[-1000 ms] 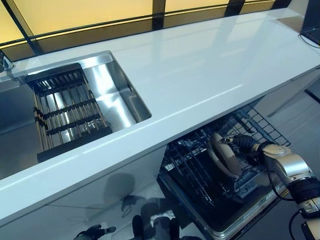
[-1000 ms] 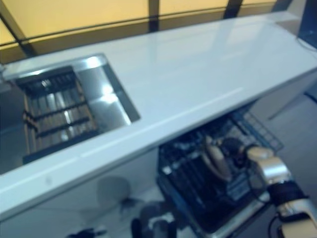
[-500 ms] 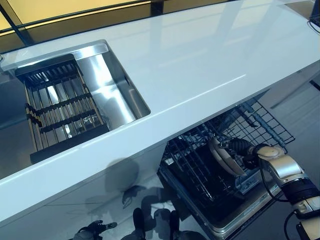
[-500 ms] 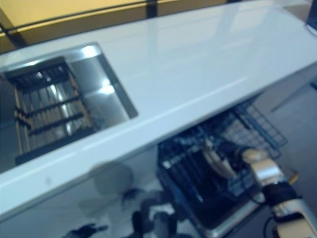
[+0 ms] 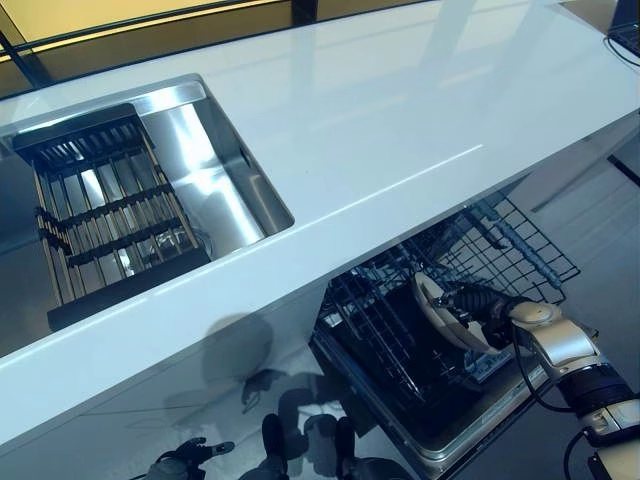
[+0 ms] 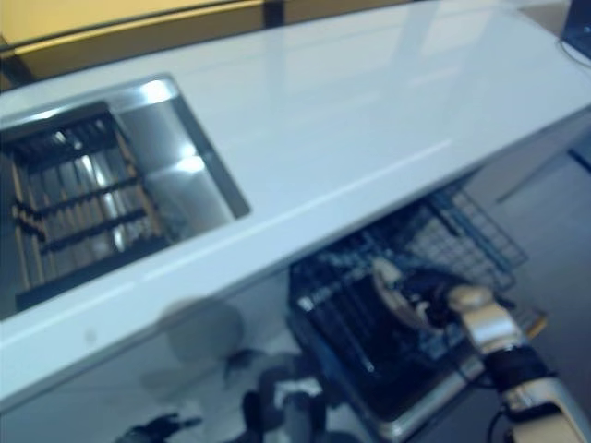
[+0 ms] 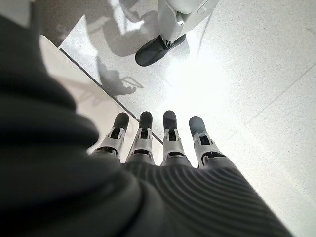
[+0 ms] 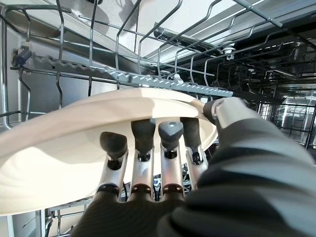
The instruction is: Take plates into dishwasher
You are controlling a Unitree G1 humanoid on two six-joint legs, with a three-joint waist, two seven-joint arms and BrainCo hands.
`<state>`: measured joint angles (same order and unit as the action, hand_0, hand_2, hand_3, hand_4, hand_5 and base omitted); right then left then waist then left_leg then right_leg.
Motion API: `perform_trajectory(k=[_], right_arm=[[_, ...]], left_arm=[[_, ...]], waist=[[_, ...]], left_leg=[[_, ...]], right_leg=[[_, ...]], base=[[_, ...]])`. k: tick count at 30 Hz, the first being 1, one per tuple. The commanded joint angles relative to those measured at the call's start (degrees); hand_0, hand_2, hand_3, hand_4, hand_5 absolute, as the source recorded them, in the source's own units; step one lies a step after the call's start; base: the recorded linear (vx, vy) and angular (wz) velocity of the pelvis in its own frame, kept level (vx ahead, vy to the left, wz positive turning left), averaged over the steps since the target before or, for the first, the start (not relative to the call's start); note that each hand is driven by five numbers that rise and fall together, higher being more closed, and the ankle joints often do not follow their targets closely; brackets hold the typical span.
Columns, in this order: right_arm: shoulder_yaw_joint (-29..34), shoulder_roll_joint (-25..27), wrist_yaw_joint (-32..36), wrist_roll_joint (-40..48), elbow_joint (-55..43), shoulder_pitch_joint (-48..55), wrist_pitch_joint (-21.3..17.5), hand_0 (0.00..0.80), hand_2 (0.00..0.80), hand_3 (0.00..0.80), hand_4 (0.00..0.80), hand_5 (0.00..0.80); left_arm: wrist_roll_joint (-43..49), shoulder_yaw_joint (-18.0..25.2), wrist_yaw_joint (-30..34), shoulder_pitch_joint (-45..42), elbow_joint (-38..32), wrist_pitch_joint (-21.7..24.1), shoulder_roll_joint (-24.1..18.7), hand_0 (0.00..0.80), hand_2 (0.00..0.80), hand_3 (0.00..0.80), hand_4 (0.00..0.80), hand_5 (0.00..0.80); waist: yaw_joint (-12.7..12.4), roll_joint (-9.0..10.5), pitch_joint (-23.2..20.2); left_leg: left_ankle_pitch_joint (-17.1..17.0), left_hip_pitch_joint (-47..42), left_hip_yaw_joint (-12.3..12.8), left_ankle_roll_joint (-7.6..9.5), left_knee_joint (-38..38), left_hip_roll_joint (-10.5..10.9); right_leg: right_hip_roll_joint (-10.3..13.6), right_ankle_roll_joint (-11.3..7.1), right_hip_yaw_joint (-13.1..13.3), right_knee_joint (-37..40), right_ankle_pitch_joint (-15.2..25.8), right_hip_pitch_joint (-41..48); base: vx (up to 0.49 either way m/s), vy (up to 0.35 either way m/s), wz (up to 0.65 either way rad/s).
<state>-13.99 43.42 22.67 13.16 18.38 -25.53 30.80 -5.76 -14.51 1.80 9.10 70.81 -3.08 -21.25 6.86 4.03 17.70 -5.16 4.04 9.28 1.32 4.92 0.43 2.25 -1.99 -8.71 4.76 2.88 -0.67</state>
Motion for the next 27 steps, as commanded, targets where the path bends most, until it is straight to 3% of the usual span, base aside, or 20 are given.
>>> perform_trajectory(k=[1, 8, 27], right_arm=[[1.34, -0.85, -1.75, 0.85, -2.12, 1.13, -1.25, 0.000, 0.000, 0.000, 0.000, 0.000], [3.41, 0.16, -5.29, 4.09, -2.32, 0.03, -3.13, 0.000, 0.000, 0.000, 0.000, 0.000], [9.61, 6.62, -9.85, 11.63, -1.85, -1.75, -2.12, 0.000, 0.000, 0.000, 0.000, 0.000]], left_arm=[[0.42, -0.14, 0.29, 0.38, 1.24, 0.12, -0.04, 0.000, 0.000, 0.000, 0.000, 0.000], [0.70, -0.72, 0.31, -0.25, 1.16, 0.41, -0.02, 0.000, 0.000, 0.000, 0.000, 0.000], [3.81, -0.99, -0.16, -1.63, 3.14, -2.29, 0.31, 0.000, 0.000, 0.000, 0.000, 0.000]], waist=[[-1.04, -1.26, -1.85], [-1.09, -1.09, -2.22], [0.01, -0.14, -5.69]], left_leg=[[3.80, -1.01, 3.64, 0.28, 0.08, -0.32], [4.00, -1.32, 3.60, 0.31, 0.08, -0.54], [4.70, -2.41, 4.36, 0.25, 0.08, -0.93]], right_leg=[[-3.41, 1.05, -1.03, -9.98, -6.43, -3.83], [-3.57, 1.13, -0.79, -10.13, -6.77, -3.38], [-4.30, 1.50, 0.43, -9.84, -7.63, -1.62]], base=[[0.000, 0.000, 0.00], [0.000, 0.000, 0.00], [0.004, -0.003, -0.02]])
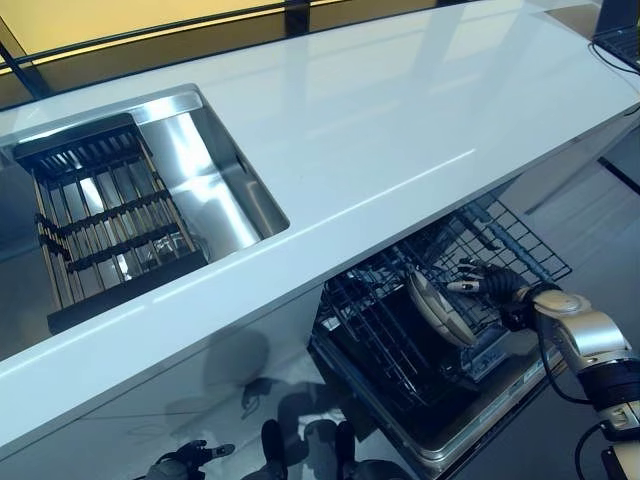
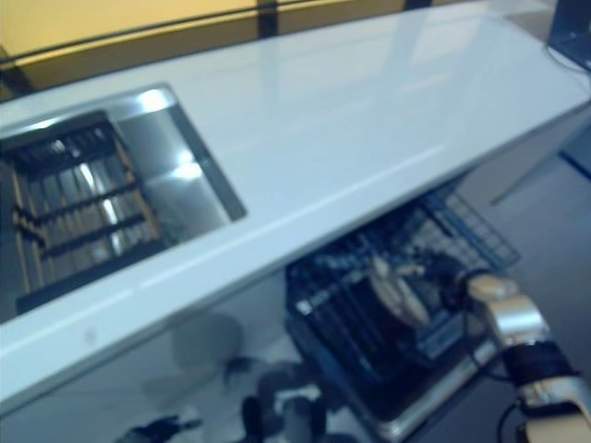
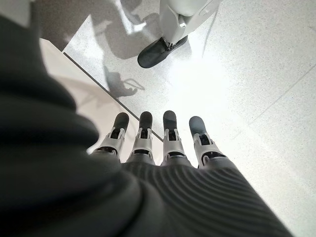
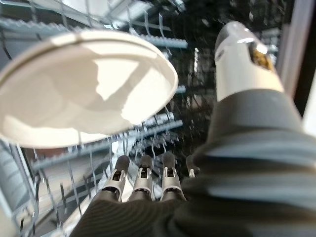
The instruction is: Take plates into dishwasher
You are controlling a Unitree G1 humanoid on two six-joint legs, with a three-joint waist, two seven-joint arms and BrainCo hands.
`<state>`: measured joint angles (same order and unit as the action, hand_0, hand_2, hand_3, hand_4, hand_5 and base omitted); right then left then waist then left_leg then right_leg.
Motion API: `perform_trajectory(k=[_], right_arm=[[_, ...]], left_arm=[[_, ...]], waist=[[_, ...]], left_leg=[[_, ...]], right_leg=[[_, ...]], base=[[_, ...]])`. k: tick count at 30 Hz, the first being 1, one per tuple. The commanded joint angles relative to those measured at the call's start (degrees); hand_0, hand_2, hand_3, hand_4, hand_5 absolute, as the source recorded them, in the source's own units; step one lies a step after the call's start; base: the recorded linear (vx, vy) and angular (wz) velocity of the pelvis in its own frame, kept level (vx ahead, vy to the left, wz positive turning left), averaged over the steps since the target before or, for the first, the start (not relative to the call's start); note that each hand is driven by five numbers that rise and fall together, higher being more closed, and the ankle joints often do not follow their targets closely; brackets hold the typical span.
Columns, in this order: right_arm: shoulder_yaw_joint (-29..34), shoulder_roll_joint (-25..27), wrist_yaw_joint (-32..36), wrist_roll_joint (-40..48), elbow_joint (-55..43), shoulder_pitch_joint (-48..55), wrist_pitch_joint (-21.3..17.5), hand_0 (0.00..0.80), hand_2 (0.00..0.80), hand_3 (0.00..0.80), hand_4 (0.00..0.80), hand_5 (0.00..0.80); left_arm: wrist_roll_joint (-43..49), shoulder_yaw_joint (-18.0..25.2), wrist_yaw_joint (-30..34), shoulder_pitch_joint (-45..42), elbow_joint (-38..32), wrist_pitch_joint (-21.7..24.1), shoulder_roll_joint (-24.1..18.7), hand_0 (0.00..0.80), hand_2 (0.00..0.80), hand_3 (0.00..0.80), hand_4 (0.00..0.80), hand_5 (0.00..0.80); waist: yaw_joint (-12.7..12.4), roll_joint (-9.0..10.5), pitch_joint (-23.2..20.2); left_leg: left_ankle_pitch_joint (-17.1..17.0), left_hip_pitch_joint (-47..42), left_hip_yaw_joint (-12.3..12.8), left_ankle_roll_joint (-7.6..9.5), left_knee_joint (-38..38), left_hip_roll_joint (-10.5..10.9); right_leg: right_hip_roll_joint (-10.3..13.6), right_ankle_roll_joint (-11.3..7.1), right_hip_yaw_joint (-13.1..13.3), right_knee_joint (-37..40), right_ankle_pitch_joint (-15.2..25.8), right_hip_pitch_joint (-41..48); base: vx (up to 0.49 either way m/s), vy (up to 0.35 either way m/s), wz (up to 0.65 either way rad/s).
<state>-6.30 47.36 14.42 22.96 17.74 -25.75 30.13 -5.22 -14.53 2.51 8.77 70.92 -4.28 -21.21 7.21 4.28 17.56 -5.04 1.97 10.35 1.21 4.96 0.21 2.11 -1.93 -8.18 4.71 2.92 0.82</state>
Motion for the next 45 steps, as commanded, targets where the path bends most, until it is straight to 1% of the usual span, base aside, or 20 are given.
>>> perform_trajectory(k=[1, 7, 12, 15, 17, 18, 20, 22, 24, 25, 26, 27, 28, 31, 33, 35, 40, 42, 43, 45], right_arm=[[2.47, 2.93, -1.54, 1.90, -1.13, -1.08, -1.34, 0.000, 0.000, 0.000, 0.000, 0.000], [7.47, 4.27, -3.83, 4.47, -1.21, 4.44, -1.49, 0.000, 0.000, 0.000, 0.000, 0.000], [11.00, 4.96, -4.36, 6.02, -0.10, 9.08, -2.87, 0.000, 0.000, 0.000, 0.000, 0.000], [13.37, 5.94, -4.44, 7.79, 3.67, 11.80, -5.03, 0.000, 0.000, 0.000, 0.000, 0.000], [13.93, 5.36, -5.76, 10.39, 6.79, 13.84, -6.37, 0.000, 0.000, 0.000, 0.000, 0.000], [14.37, 5.10, -6.21, 11.21, 8.49, 15.39, -6.84, 0.000, 0.000, 0.000, 0.000, 0.000], [16.24, 4.56, -6.13, 13.05, 11.80, 18.96, -7.56, 0.000, 0.000, 0.000, 0.000, 0.000], [19.86, 3.18, -5.89, 12.85, 16.74, 23.38, -8.32, 0.000, 0.000, 0.000, 0.000, 0.000], [21.82, 2.59, -5.31, 12.68, 19.68, 25.21, -9.08, 0.000, 0.000, 0.000, 0.000, 0.000], [23.93, 2.01, -4.50, 12.05, 23.25, 26.85, -9.90, 0.000, 0.000, 0.000, 0.000, 0.000], [24.58, 1.31, -5.92, 11.99, 24.39, 27.75, -9.98, 0.000, 0.000, 0.000, 0.000, 0.000], [27.01, 1.04, -8.39, 15.12, 28.09, 28.76, -9.89, 0.000, 0.000, 0.000, 0.000, 0.000], [27.68, 0.84, -9.61, 16.68, 29.53, 28.72, -9.81, 0.000, 0.000, 0.000, 0.000, 0.000], [28.10, 0.39, -10.76, 18.24, 36.03, 27.81, -10.51, 0.000, 0.000, 0.000, 0.000, 0.000], [26.98, 1.44, -10.00, 19.57, 42.17, 26.17, -10.17, 0.000, 0.000, 0.000, 0.000, 0.000], [26.09, 1.65, -11.55, 21.65, 44.78, 24.75, -8.74, 0.000, 0.000, 0.000, 0.000, 0.000], [25.17, -0.17, -10.36, 20.33, 47.31, 24.95, -9.65, 0.000, 0.000, 0.000, 0.000, 0.000], [24.81, -2.77, -9.25, 19.23, 48.84, 26.05, -12.39, 0.000, 0.000, 0.000, 0.000, 0.000], [24.66, -4.50, -10.29, 19.27, 49.27, 26.63, -13.68, 0.000, 0.000, 0.000, 0.000, 0.000], [24.22, -6.81, -10.63, 20.04, 51.45, 26.07, -15.79, 0.000, 0.000, 0.000, 0.000, 0.000]], left_arm=[[3.41, -0.88, -0.71, -1.33, 3.33, -1.10, 0.24, 0.000, 0.000, 0.000, 0.000, 0.000], [0.99, 0.39, -2.67, -1.86, 3.73, -1.26, -0.02, 0.000, 0.000, 0.000, 0.000, 0.000], [-3.55, 4.27, -4.42, -4.29, 4.73, -0.51, -0.01, 0.000, 0.000, 0.000, 0.000, 0.000], [-5.51, 6.63, -4.63, -5.50, 4.85, 0.69, -0.20, 0.000, 0.000, 0.000, 0.000, 0.000], [-6.65, 8.00, -3.96, -5.77, 4.78, 1.00, -0.45, 0.000, 0.000, 0.000, 0.000, 0.000], [-6.81, 8.40, -3.43, -6.14, 4.89, 1.11, -0.51, 0.000, 0.000, 0.000, 0.000, 0.000], [-6.22, 8.95, -3.16, -6.77, 5.01, 1.31, -0.21, 0.000, 0.000, 0.000, 0.000, 0.000], [-4.90, 9.17, -3.32, -7.25, 5.56, 1.96, 0.71, 0.000, 0.000, 0.000, 0.000, 0.000], [-4.15, 9.09, -3.31, -7.29, 5.71, 2.04, 1.12, 0.000, 0.000, 0.000, 0.000, 0.000], [-3.27, 8.66, -3.63, -6.95, 5.80, 2.09, 1.65, 0.000, 0.000, 0.000, 0.000, 0.000], [-3.05, 8.20, -3.87, -6.58, 5.87, 2.14, 1.87, 0.000, 0.000, 0.000, 0.000, 0.000], [-2.45, 6.02, -3.97, -4.43, 5.17, 1.00, 1.72, 0.000, 0.000, 0.000, 0.000, 0.000], [-2.71, 4.72, -4.18, -3.22, 5.08, 0.58, 1.76, 0.000, 0.000, 0.000, 0.000, 0.000], [-4.17, 2.58, -4.65, -0.38, 5.56, 0.34, 1.43, 0.000, 0.000, 0.000, 0.000, 0.000], [-4.86, 2.16, -4.53, -0.30, 6.17, 1.33, 1.45, 0.000, 0.000, 0.000, 0.000, 0.000], [-4.87, 1.44, -4.64, -0.65, 6.53, 2.14, 1.43, 0.000, 0.000, 0.000, 0.000, 0.000], [-4.37, 0.77, -4.79, -0.41, 6.73, 1.93, 0.99, 0.000, 0.000, 0.000, 0.000, 0.000], [-3.15, 0.45, -4.21, -0.35, 6.12, 1.19, 0.48, 0.000, 0.000, 0.000, 0.000, 0.000], [-2.90, 0.13, -3.92, -0.32, 5.75, 0.52, 0.11, 0.000, 0.000, 0.000, 0.000, 0.000], [-3.96, 0.41, -3.41, 0.16, 5.39, -0.37, -0.60, 0.000, 0.000, 0.000, 0.000, 0.000]], waist=[[-0.14, -0.31, -5.81], [0.77, 0.24, -6.31], [0.73, 1.50, -5.39], [-0.29, 2.69, -3.56], [-1.58, 3.68, -2.79], [-1.84, 4.41, -2.90], [-1.75, 4.96, -3.34], [-1.06, 4.79, -4.44], [-0.58, 4.32, -5.22], [-0.30, 3.39, -5.97], [-0.04, 2.69, -6.20], [1.49, 1.32, -6.10], [1.88, 0.81, -5.67], [2.05, 0.62, -4.30], [1.26, 0.13, -3.63], [0.57, 0.12, -3.83], [0.38, 0.32, -3.48], [1.00, 0.01, -2.76], [1.16, -0.38, -2.40], [0.59, -1.36, -1.46]], left_leg=[[4.64, -0.40, 3.42, 0.37, 0.04, -0.78], [3.80, 0.44, 4.17, -0.33, 0.04, -1.49], [1.89, 3.28, 5.65, -2.98, 0.04, -2.61], [0.38, 5.02, 4.32, -3.66, -2.30, -2.76], [5.34, 6.75, 2.71, -2.34, -11.34, -3.11], [9.87, 6.82, 3.70, -0.72, -18.26, -3.37], [15.57, 5.91, 4.82, 1.57, -26.50, -3.95], [17.02, 2.36, 4.22, 2.06, -29.83, -4.30], [16.77, -0.07, 3.41, 1.59, -29.26, -4.06], [16.29, -3.18, 1.61, 0.76, -25.98, -2.66], [16.35, -4.62, 0.48, 0.54, -21.93, -1.37], [13.94, -8.07, -0.74, -0.09, -9.17, 0.97], [12.88, -7.59, -1.84, 0.01, -5.85, 1.91], [12.20, -5.03, -3.06, 0.73, -5.34, 3.39], [12.74, -5.42, -2.97, 0.55, -5.67, 3.52], [13.16, -5.07, -2.70, 1.00, -6.03, 3.80], [12.26, -4.03, -2.12, 1.59, -5.67, 4.71], [11.13, -3.57, -2.51, 2.26, -4.84, 4.81], [10.14, -3.27, -3.02, 2.80, -3.74, 4.67], [8.79, -2.67, -3.44, 3.83, -2.52, 3.86]], right_leg=[[-4.25, 1.46, 0.07, -9.93, -7.79, -3.12], [-5.32, 2.10, 0.60, -10.13, -8.38, -2.73], [-7.24, 2.82, 0.76, -7.63, -7.75, -0.89], [-7.81, 3.10, 1.84, -6.78, -6.64, 0.30], [-6.77, 3.88, 1.82, -7.64, -7.01, 0.26], [-5.79, 4.16, 1.25, -7.61, -7.08, 0.36], [-4.90, 4.15, 0.38, -7.30, -6.75, 0.57], [-5.02, 4.15, 0.43, -7.28, -6.80, 0.32], [-5.42, 4.14, 0.80, -7.12, -6.78, 0.13], [-6.03, 3.82, 0.84, -7.22, -6.80, -0.55], [-6.38, 3.46, 0.63, -8.32, -6.97, -1.61], [-7.00, 2.94, -0.31, -9.97, -5.82, -5.40], [-6.90, 2.46, -0.86, -10.92, -5.29, -6.74], [-5.49, 0.57, -1.53, -10.63, -2.14, -9.42], [-5.07, -0.13, -1.47, -8.74, -1.64, -9.29], [-5.00, -0.24, -1.32, -7.57, -1.24, -9.26], [-5.29, -1.09, -1.50, -7.29, 0.07, -10.37], [-5.69, -1.60, 0.33, -12.25, 0.49, -12.88], [-5.10, -1.87, 1.09, -15.32, 0.34, -13.87], [-2.09, -2.05, 1.38, -18.86, 0.09, -13.88]], base=[[-0.008, -0.023, -0.07], [-0.101, -0.073, -0.04], [-0.159, -0.135, -0.07], [-0.220, -0.121, -0.02], [-0.242, -0.076, -0.08], [-0.151, -0.021, -0.23], [-0.085, 0.024, -0.28], [-0.016, 0.047, 0.07], [-0.003, 0.078, 0.17], [-0.060, 0.155, 0.10], [-0.276, 0.248, 0.25], [-0.358, 0.241, 0.49], [-0.380, 0.222, 0.58], [-0.277, 0.162, 0.57], [-0.213, 0.169, 0.44], [-0.172, 0.127, 0.06], [-0.140, 0.092, -0.09], [-0.202, 0.063, -0.02], [-0.263, 0.038, 0.02], [-0.288, 0.027, -0.03]])
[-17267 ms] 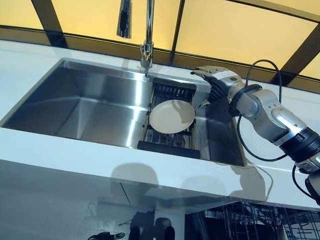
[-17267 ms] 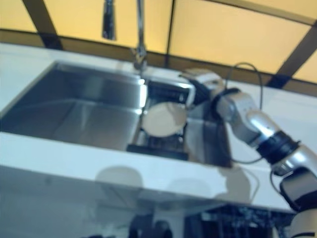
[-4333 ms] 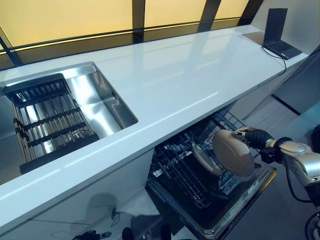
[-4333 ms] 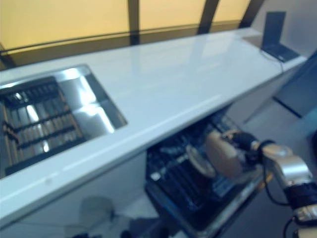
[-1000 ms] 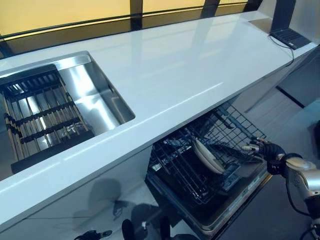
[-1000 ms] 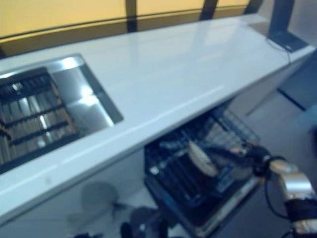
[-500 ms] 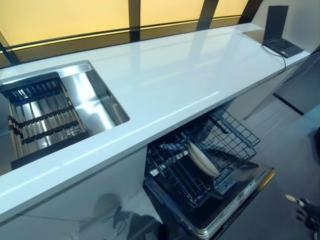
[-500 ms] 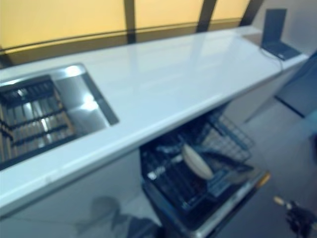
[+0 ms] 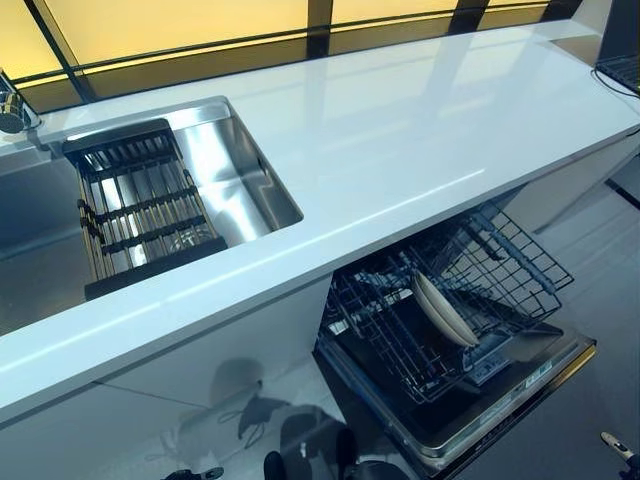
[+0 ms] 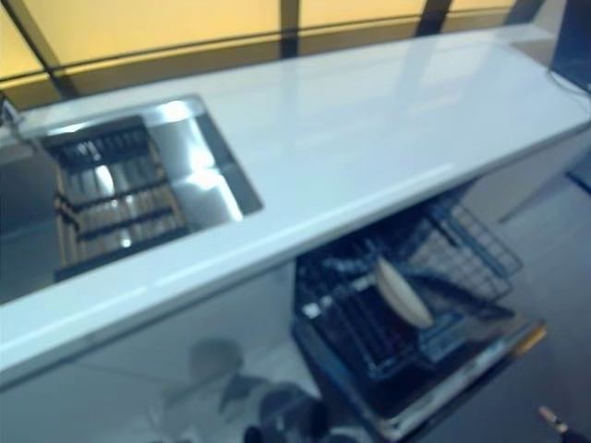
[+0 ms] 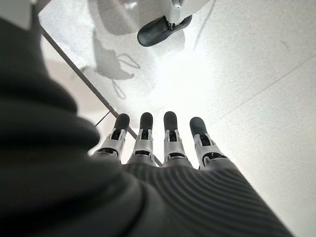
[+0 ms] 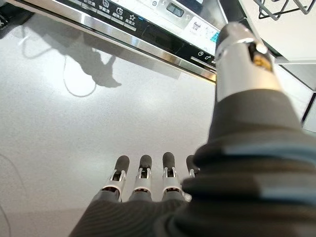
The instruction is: Take plates into dishwasher
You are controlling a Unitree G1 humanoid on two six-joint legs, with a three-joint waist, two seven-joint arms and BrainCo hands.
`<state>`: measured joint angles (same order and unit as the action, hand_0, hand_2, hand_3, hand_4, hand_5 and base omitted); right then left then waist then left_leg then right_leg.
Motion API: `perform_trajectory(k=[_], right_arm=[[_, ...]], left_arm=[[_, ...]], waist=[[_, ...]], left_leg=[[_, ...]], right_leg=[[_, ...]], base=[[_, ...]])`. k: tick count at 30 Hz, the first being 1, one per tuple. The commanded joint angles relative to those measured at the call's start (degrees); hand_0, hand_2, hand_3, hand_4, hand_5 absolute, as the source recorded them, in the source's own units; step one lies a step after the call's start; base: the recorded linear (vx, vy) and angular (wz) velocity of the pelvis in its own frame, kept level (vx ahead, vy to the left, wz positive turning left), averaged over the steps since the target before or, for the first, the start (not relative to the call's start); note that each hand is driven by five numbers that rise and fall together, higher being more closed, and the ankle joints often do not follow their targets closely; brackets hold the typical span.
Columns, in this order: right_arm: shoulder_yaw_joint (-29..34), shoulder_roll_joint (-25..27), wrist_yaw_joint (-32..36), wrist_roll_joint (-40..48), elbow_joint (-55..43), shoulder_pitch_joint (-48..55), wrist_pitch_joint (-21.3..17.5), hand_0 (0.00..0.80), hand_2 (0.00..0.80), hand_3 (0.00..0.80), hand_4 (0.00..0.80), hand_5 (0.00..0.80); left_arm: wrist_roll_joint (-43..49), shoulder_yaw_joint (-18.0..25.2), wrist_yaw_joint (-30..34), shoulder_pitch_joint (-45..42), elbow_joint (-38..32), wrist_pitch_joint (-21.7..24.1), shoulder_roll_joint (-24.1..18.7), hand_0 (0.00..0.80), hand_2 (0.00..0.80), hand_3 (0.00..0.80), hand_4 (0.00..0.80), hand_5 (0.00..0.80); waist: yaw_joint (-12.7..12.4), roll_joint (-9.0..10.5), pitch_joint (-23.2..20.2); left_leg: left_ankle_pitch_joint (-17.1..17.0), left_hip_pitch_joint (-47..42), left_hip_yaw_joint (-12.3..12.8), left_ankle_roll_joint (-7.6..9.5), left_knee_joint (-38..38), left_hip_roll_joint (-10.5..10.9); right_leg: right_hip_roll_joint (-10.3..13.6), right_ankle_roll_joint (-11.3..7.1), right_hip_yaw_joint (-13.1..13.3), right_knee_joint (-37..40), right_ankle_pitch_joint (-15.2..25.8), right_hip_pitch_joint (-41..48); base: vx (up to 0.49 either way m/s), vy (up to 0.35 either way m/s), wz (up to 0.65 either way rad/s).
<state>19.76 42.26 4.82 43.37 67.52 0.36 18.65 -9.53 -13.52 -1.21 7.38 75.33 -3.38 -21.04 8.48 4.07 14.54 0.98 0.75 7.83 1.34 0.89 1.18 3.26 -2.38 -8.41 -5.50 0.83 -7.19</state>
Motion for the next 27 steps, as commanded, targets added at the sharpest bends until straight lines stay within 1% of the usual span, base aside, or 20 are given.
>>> perform_trajectory(k=[1, 4, 6, 8, 9, 10, 11, 12, 14, 16, 18, 19, 20, 21, 22, 23, 24, 25, 26, 27], right_arm=[[-1.83, -2.47, -1.03, -0.12, 2.80, -0.34, -5.20, 0.000, 0.000, 0.000, 0.000, 0.000], [-1.58, -5.01, -2.21, 1.94, 4.90, -0.73, -6.37, 0.000, 0.000, 0.000, 0.000, 0.000], [-1.59, -6.53, -2.54, 2.19, 6.43, -1.34, -7.68, 0.000, 0.000, 0.000, 0.000, 0.000], [-1.83, -8.59, -4.48, 5.06, 6.32, -2.53, -8.44, 0.000, 0.000, 0.000, 0.000, 0.000], [-2.10, -9.83, -5.69, 6.44, 6.14, -3.17, -8.42, 0.000, 0.000, 0.000, 0.000, 0.000], [-2.52, -10.99, -7.28, 7.88, 6.21, -3.24, -8.86, 0.000, 0.000, 0.000, 0.000, 0.000], [-3.20, -11.93, -8.46, 9.15, 6.18, -3.43, -9.34, 0.000, 0.000, 0.000, 0.000, 0.000], [-4.20, -12.99, -9.18, 10.04, 6.18, -3.94, -9.91, 0.000, 0.000, 0.000, 0.000, 0.000], [-5.66, -14.46, -9.62, 12.01, 5.93, -4.45, -11.45, 0.000, 0.000, 0.000, 0.000, 0.000], [-7.09, -15.46, -8.92, 13.85, 4.70, -4.84, -12.03, 0.000, 0.000, 0.000, 0.000, 0.000], [-7.46, -15.48, -7.84, 12.92, 4.65, -4.82, -12.06, 0.000, 0.000, 0.000, 0.000, 0.000], [-7.44, -14.94, -7.91, 11.98, 4.67, -5.21, -11.96, 0.000, 0.000, 0.000, 0.000, 0.000], [-7.54, -14.43, -8.27, 12.32, 4.74, -5.69, -12.22, 0.000, 0.000, 0.000, 0.000, 0.000], [-7.30, -13.90, -8.24, 12.77, 5.06, -6.25, -13.29, 0.000, 0.000, 0.000, 0.000, 0.000], [-7.03, -13.81, -8.35, 12.85, 5.13, -6.24, -13.88, 0.000, 0.000, 0.000, 0.000, 0.000], [-6.76, -13.83, -8.91, 13.02, 5.13, -6.27, -14.63, 0.000, 0.000, 0.000, 0.000, 0.000], [-6.99, -14.00, -9.61, 13.99, 5.11, -6.56, -16.16, 0.000, 0.000, 0.000, 0.000, 0.000], [-7.11, -13.99, -9.74, 14.49, 5.20, -7.19, -16.74, 0.000, 0.000, 0.000, 0.000, 0.000], [-7.16, -14.14, -9.97, 14.56, 5.01, -7.80, -16.94, 0.000, 0.000, 0.000, 0.000, 0.000], [-7.75, -14.39, -10.04, 15.08, 5.14, -8.45, -17.31, 0.000, 0.000, 0.000, 0.000, 0.000]], left_arm=[[-0.10, -0.53, 0.62, 1.58, 1.09, -1.46, -0.92, 0.000, 0.000, 0.000, 0.000, 0.000], [-1.39, 0.14, 0.79, 1.19, 2.60, -1.38, -1.46, 0.000, 0.000, 0.000, 0.000, 0.000], [-1.98, 1.51, 0.62, 1.26, 3.52, -1.49, -1.99, 0.000, 0.000, 0.000, 0.000, 0.000], [-2.68, 2.63, 0.41, 2.09, 3.77, -2.22, -2.97, 0.000, 0.000, 0.000, 0.000, 0.000], [-2.97, 3.03, 0.07, 3.08, 3.62, -2.92, -3.51, 0.000, 0.000, 0.000, 0.000, 0.000], [-2.80, 3.08, 0.44, 4.41, 3.71, -3.56, -4.37, 0.000, 0.000, 0.000, 0.000, 0.000], [-3.34, 2.87, 1.09, 5.73, 3.92, -4.09, -5.41, 0.000, 0.000, 0.000, 0.000, 0.000], [-4.36, 3.28, 1.18, 6.91, 3.91, -4.70, -6.17, 0.000, 0.000, 0.000, 0.000, 0.000], [-5.67, 3.17, 1.20, 8.08, 3.81, -4.98, -6.74, 0.000, 0.000, 0.000, 0.000, 0.000], [-8.48, 3.36, -0.07, 8.20, 3.19, -4.41, -6.05, 0.000, 0.000, 0.000, 0.000, 0.000], [-11.69, 5.01, 0.11, 6.47, 2.41, -3.60, -4.70, 0.000, 0.000, 0.000, 0.000, 0.000], [-13.33, 5.73, -0.28, 5.39, 1.77, -3.40, -3.30, 0.000, 0.000, 0.000, 0.000, 0.000], [-13.85, 6.13, -0.78, 4.78, 1.51, -3.13, -2.20, 0.000, 0.000, 0.000, 0.000, 0.000], [-13.21, 6.40, -0.95, 4.06, 1.63, -2.52, -0.82, 0.000, 0.000, 0.000, 0.000, 0.000], [-12.49, 6.53, -0.55, 3.63, 1.78, -2.10, -0.36, 0.000, 0.000, 0.000, 0.000, 0.000], [-11.66, 6.55, -0.10, 3.16, 1.86, -1.38, 0.20, 0.000, 0.000, 0.000, 0.000, 0.000], [-11.61, 5.83, 0.50, 2.64, 1.75, -0.35, 1.28, 0.000, 0.000, 0.000, 0.000, 0.000], [-12.67, 5.51, 0.52, 2.25, 1.56, -0.18, 2.17, 0.000, 0.000, 0.000, 0.000, 0.000], [-12.80, 5.89, 0.36, 2.04, 1.31, -0.14, 2.61, 0.000, 0.000, 0.000, 0.000, 0.000], [-12.82, 5.26, 0.03, 1.84, 0.85, -0.52, 2.78, 0.000, 0.000, 0.000, 0.000, 0.000]], waist=[[-1.02, -1.67, 1.72], [-2.22, -2.44, 1.14], [-3.66, -2.10, 0.73], [-4.92, -1.46, 0.74], [-5.16, -1.21, 1.03], [-5.13, -0.90, 1.26], [-5.21, -0.46, 1.51], [-5.65, 0.01, 1.72], [-5.93, 0.58, 2.48], [-6.21, 0.38, 3.06], [-6.20, -0.62, 3.23], [-6.23, -1.26, 3.14], [-6.15, -1.73, 3.11], [-5.79, -2.13, 3.18], [-5.56, -2.14, 3.15], [-5.37, -1.98, 3.10], [-5.33, -1.59, 3.08], [-5.61, -2.18, 3.21], [-5.80, -2.59, 3.07], [-5.36, -3.40, 2.57]], left_leg=[[2.58, -0.72, -1.36, 4.17, 1.43, 2.52], [3.52, 1.68, -2.79, 5.29, -0.74, 1.28], [4.14, 3.20, -3.00, 5.54, -2.37, 0.30], [4.96, 5.75, -2.51, 5.41, -5.67, -1.44], [5.40, 7.82, -2.98, 5.17, -8.07, -2.33], [5.61, 10.29, -4.10, 4.92, -10.58, -2.70], [5.68, 12.61, -4.96, 4.31, -12.93, -3.25], [5.08, 14.08, -5.33, 3.49, -13.77, -4.20], [3.45, 15.90, -6.92, 2.33, -13.40, -5.40], [-0.81, 16.00, -8.25, 0.46, -8.92, -6.14], [-5.24, 14.93, -10.46, -0.83, -2.52, -6.26], [-7.69, 14.40, -10.66, -1.32, 0.98, -6.48], [-9.04, 14.07, -10.24, -1.74, 2.84, -6.63], [-8.71, 14.92, -8.63, -2.27, 1.14, -6.48], [-6.93, 15.54, -7.65, -2.01, -1.69, -6.11], [-4.16, 16.26, -6.19, -1.53, -7.05, -5.58], [2.91, 17.42, -4.20, -0.29, -18.58, -4.59], [6.49, 17.04, -4.11, 0.34, -22.92, -4.00], [6.95, 14.93, -4.34, 0.73, -20.97, -3.18], [5.04, 12.15, -3.25, 0.86, -16.55, -3.45]], right_leg=[[-2.10, -1.14, 2.68, -8.85, 2.37, -5.26], [1.94, -0.38, 5.67, -5.80, 4.12, -1.97], [4.96, -1.08, 6.09, -2.08, 6.35, 0.30], [8.01, -1.45, 6.74, 2.08, 7.59, 3.15], [8.30, -1.49, 8.58, 3.32, 7.41, 4.11], [7.57, -1.86, 10.66, 3.47, 6.15, 4.65], [7.06, -1.95, 10.87, 3.81, 5.76, 4.32], [6.52, -2.09, 9.64, 4.61, 5.35, 4.41], [4.68, -2.55, 8.83, 3.86, 2.64, 4.17], [2.91, -2.49, 6.82, 4.05, 0.57, 4.27], [0.76, -1.25, 7.02, 3.72, -1.09, 4.65], [-0.13, -0.43, 6.68, 4.64, -1.48, 5.62], [-0.76, 0.13, 6.46, 5.26, -1.81, 6.24], [-1.26, 0.84, 6.17, 5.04, -2.83, 6.71], [-0.93, 1.11, 5.96, 4.80, -3.10, 6.81], [-0.24, 1.41, 5.72, 4.60, -3.26, 6.92], [1.42, 1.58, 5.15, 4.60, -3.04, 6.95], [1.85, 1.33, 4.81, 4.29, -2.99, 6.70], [2.09, 0.84, 4.93, 3.54, -3.01, 5.99], [1.70, 0.85, 5.09, 2.13, -3.30, 4.64]], base=[[-0.226, -0.006, -0.05], [-0.212, -0.098, 0.02], [-0.234, -0.252, -0.09], [-0.330, -0.406, -0.40], [-0.418, -0.527, -0.14], [-0.453, -0.551, 0.12], [-0.490, -0.577, 0.46], [-0.487, -0.558, 0.77], [-0.467, -0.541, 0.46], [-0.424, -0.465, -0.01], [-0.306, -0.323, 0.24], [-0.239, -0.243, 0.20], [-0.251, -0.216, 0.00], [-0.189, -0.138, -0.06], [-0.172, -0.094, 0.05], [-0.151, 0.002, 0.25], [-0.175, 0.078, 0.33], [-0.165, 0.154, 0.35], [-0.086, 0.187, 0.18], [-0.061, 0.183, -0.09]])
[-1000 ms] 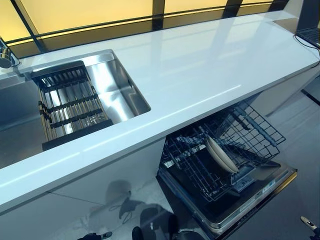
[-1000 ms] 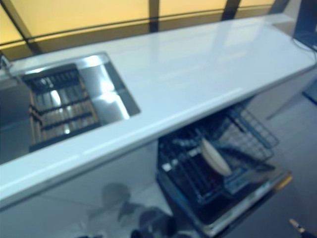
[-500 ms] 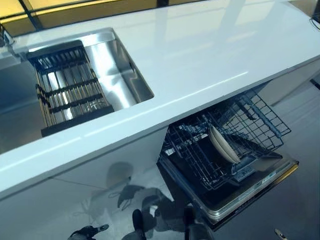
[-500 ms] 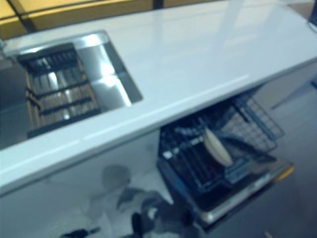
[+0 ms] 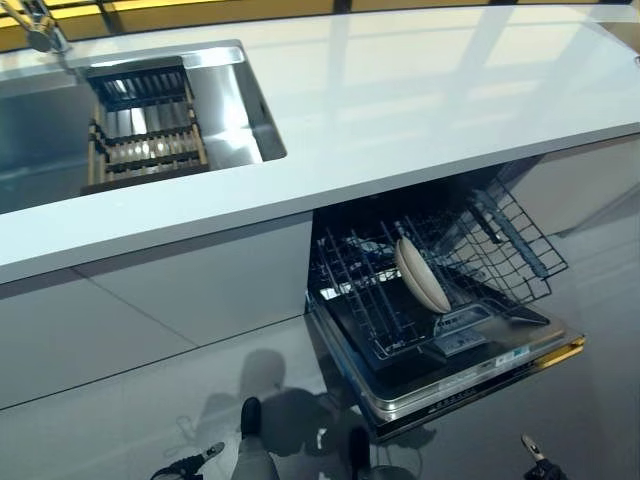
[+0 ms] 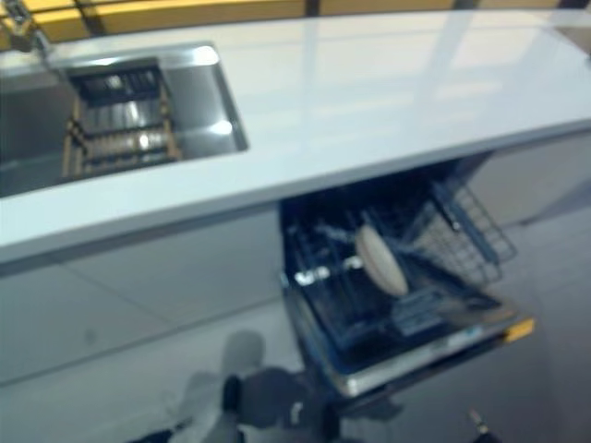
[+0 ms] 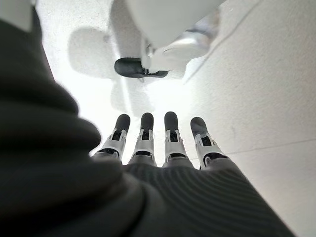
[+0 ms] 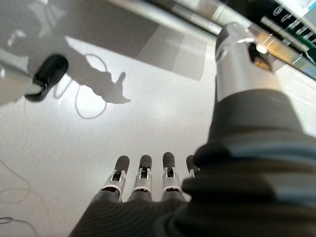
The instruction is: Take plates into dishwasher
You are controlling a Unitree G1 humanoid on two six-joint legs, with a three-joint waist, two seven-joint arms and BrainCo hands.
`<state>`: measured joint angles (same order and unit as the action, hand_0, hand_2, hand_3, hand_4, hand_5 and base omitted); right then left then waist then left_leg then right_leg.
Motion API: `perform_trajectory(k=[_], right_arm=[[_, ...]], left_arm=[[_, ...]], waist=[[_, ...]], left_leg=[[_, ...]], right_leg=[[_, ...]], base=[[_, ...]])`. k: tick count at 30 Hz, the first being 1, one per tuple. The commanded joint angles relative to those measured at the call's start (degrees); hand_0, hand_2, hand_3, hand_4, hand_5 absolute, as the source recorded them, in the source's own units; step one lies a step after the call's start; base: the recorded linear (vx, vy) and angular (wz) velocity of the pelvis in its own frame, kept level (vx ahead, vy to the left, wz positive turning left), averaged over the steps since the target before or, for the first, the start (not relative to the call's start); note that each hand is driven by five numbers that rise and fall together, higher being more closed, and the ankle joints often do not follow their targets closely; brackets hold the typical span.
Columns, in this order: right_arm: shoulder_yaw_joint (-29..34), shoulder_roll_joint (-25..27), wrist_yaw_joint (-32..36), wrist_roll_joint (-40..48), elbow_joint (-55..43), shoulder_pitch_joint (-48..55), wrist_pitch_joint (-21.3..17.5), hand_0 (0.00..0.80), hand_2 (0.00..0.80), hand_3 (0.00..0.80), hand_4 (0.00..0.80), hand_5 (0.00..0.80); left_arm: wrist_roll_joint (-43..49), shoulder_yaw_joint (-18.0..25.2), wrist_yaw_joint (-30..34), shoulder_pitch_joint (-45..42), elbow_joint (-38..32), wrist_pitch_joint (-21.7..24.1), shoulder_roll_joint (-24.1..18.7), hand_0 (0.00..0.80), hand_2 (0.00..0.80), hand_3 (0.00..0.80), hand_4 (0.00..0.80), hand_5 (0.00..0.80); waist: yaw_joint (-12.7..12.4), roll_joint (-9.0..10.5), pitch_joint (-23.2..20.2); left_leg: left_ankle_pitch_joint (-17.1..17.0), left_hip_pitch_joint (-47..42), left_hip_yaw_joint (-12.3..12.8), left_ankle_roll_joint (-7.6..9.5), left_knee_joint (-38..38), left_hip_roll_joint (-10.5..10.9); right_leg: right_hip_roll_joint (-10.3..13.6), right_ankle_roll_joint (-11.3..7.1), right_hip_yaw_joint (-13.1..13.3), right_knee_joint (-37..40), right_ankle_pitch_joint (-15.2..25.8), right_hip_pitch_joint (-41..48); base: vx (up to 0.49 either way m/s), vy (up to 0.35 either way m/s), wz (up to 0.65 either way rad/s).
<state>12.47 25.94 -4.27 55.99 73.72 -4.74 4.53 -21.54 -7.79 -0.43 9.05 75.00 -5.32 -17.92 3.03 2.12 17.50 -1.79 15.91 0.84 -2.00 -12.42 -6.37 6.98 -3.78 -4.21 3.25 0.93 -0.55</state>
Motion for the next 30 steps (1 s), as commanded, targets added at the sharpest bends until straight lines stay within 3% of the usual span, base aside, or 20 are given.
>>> perform_trajectory(k=[1, 8, 18, 23, 30], right_arm=[[-0.69, 1.25, -0.84, 3.67, -2.09, -3.78, -3.34, 0.000, 0.000, 0.000, 0.000, 0.000], [-0.75, -1.45, 3.52, 8.07, 0.03, -4.64, -4.69, 0.000, 0.000, 0.000, 0.000, 0.000], [0.08, -3.89, 20.60, 19.68, -1.09, -6.50, -3.14, 0.000, 0.000, 0.000, 0.000, 0.000], [-0.51, -5.63, 30.89, 26.00, -6.67, -9.06, -2.72, 0.000, 0.000, 0.000, 0.000, 0.000], [-3.60, -6.38, 38.13, 27.39, -14.38, -13.51, -0.23, 0.000, 0.000, 0.000, 0.000, 0.000]], left_arm=[[-0.16, -0.93, -1.18, -0.04, 0.97, 1.48, -0.28, 0.000, 0.000, 0.000, 0.000, 0.000], [-0.31, -3.26, -1.35, 0.87, 0.51, 1.68, -0.49, 0.000, 0.000, 0.000, 0.000, 0.000], [0.46, -4.09, -0.56, -0.76, 0.44, 3.35, 2.10, 0.000, 0.000, 0.000, 0.000, 0.000], [-1.00, -4.84, 0.30, -2.47, 0.40, 4.25, 4.27, 0.000, 0.000, 0.000, 0.000, 0.000], [0.18, -5.61, 2.05, -4.94, 1.21, 5.48, 6.32, 0.000, 0.000, 0.000, 0.000, 0.000]], waist=[[0.35, -2.15, -0.58], [0.07, -3.25, 0.69], [-0.04, -6.75, 0.98], [-0.33, -9.32, 0.69], [-1.24, -11.09, -0.75]], left_leg=[[6.28, -5.56, 4.31, 4.23, 1.11, 4.39], [6.18, -5.60, 2.75, 4.11, 0.62, 5.62], [5.90, -6.61, 0.95, 3.94, 1.54, 7.03], [5.51, -7.11, 1.12, 3.54, 2.02, 7.75], [5.43, -8.98, 1.06, 3.10, 2.45, 8.37]], right_leg=[[-2.18, 1.93, 0.99, -8.47, -3.45, -3.61], [-1.94, 2.38, 0.56, -9.80, -3.04, -4.59], [-1.10, 2.87, 1.22, -10.22, -3.85, -4.31], [-0.11, 3.15, 1.16, -12.01, -5.01, -5.02], [0.99, 3.68, 0.08, -12.73, -6.33, -3.59]], base=[[-0.053, 0.131, -0.06], [-0.093, 0.014, 0.18], [0.004, 0.051, 0.06], [0.014, 0.105, 0.02], [0.048, 0.078, 0.01]])
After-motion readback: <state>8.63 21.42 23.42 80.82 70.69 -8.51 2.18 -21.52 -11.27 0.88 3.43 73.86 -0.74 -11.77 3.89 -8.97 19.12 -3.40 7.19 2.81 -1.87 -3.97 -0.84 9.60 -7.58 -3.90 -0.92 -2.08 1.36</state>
